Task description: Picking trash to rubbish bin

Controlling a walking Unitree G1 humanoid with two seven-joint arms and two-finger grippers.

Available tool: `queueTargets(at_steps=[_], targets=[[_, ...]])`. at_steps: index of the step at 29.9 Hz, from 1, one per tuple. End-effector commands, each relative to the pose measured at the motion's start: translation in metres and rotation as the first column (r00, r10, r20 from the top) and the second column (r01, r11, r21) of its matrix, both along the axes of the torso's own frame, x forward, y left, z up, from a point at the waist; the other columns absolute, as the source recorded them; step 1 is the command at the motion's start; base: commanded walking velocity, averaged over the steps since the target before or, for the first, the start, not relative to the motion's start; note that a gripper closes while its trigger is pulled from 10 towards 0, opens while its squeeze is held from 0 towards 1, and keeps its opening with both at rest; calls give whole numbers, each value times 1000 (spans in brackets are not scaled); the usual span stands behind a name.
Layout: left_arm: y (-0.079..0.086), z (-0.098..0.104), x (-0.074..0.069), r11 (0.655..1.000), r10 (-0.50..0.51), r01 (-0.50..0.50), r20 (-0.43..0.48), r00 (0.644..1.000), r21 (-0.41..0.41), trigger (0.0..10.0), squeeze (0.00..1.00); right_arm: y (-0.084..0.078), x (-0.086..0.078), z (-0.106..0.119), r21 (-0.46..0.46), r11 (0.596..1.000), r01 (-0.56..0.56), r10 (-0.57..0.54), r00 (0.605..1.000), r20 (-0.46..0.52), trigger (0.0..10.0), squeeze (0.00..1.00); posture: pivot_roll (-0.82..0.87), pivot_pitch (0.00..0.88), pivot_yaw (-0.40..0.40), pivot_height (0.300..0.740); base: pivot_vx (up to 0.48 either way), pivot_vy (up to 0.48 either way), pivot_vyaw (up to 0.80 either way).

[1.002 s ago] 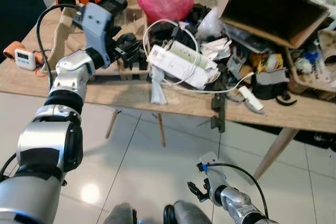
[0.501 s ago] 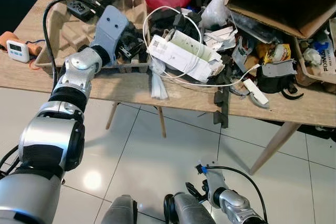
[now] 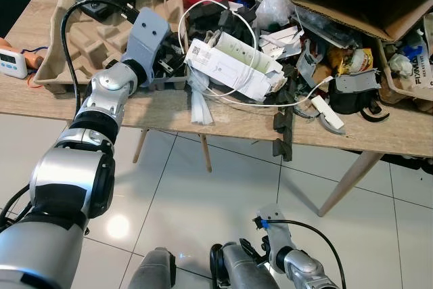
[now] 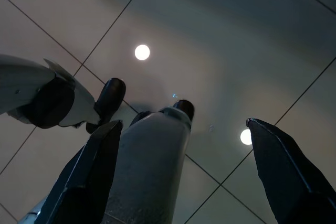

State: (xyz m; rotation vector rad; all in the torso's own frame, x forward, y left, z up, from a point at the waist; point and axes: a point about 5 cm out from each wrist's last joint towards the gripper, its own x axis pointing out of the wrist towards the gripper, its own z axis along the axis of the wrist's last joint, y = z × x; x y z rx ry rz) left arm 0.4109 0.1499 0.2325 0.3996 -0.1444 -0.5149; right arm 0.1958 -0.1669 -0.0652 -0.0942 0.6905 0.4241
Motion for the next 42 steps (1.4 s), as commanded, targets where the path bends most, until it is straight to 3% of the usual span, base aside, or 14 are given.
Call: queueTargets(at_steps=[1,16,23,26,27,28,29,30,31,33,35,36,40,42], targets=[[-2,-10,0,1000,3,-4,-51,999,-8,0,0,-4,-9,-4,-1,1000,14,-14,1000,-23,10000,0,16,253,-48,740,0,0,0],[13,-17,0,994,112,-111,-57,992,16,0,0,-7,-7,-3,-6,1000,15,-15,1000,-20,10000,0,27,232,-57,740,0,0,0],[15,-4,2,962,79,-98,-83,993,-255,0,0,-8,-4,-2,-5,1000,21,-21,1000,-15,10000,0,34,223,-58,740,0,0,0],[15,28,4,848,-8,2,-8,1000,-530,0,0,-8,-1,0,-6,1000,24,-24,1000,-11,10000,0,43,215,-57,740,0,0,0],[15,28,4,848,-8,2,-8,1000,-530,0,0,-8,-1,0,-6,1000,24,-24,1000,-11,10000,0,43,215,-57,740,0,0,0],[15,36,4,814,-25,31,18,1000,-580,0,0,-8,0,0,-7,1000,25,-25,1000,-10,10000,0,43,215,-57,740,0,0,0],[16,54,3,737,-81,113,79,994,-667,0,0,-9,2,1,-7,1000,27,-27,1000,-7,10000,0,47,212,-57,740,0,0,0],[16,54,3,737,-81,113,79,994,-667,0,0,-9,2,1,-7,1000,27,-27,1000,-7,10000,0,47,212,-57,740,0,0,0],[15,67,1,663,-145,196,134,980,-723,0,0,-9,4,2,-8,1000,29,-29,1000,-6,10000,0,56,204,-55,740,0,0,0],[14,71,1,640,-168,226,153,974,-734,0,0,-9,5,2,-8,1000,29,-29,1000,-5,10000,0,56,204,-55,740,0,0,0],[10,77,-3,572,-268,325,203,942,-753,0,0,-8,6,3,-8,1000,31,-31,1000,-2,10000,0,62,199,-57,740,0,0,0],[10,77,-3,572,-268,325,203,942,-753,0,0,-8,6,3,-8,1000,31,-31,1000,-2,10000,0,62,199,-57,740,0,0,0],[-10,71,-13,475,-466,478,249,849,-739,314,0,-7,12,6,-4,999,39,-39,999,10,10000,0,77,187,-57,740,0,0,0],[-10,71,-13,475,-466,478,249,849,-739,314,0,-7,12,6,-4,999,39,-39,999,10,10000,0,77,187,-57,740,0,0,0]])
